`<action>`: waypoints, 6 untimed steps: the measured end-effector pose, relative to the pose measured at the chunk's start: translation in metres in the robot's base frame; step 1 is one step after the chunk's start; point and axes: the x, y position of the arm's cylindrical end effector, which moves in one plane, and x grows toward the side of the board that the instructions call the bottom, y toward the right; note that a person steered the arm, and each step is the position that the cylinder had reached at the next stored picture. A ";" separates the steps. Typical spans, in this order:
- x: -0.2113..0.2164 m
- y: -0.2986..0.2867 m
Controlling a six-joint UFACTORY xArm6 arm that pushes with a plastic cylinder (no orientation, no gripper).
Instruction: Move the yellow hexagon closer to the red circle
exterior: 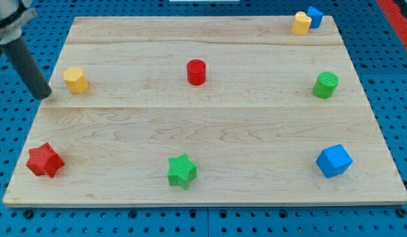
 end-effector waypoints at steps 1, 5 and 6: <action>-0.013 -0.003; -0.026 0.131; -0.026 0.168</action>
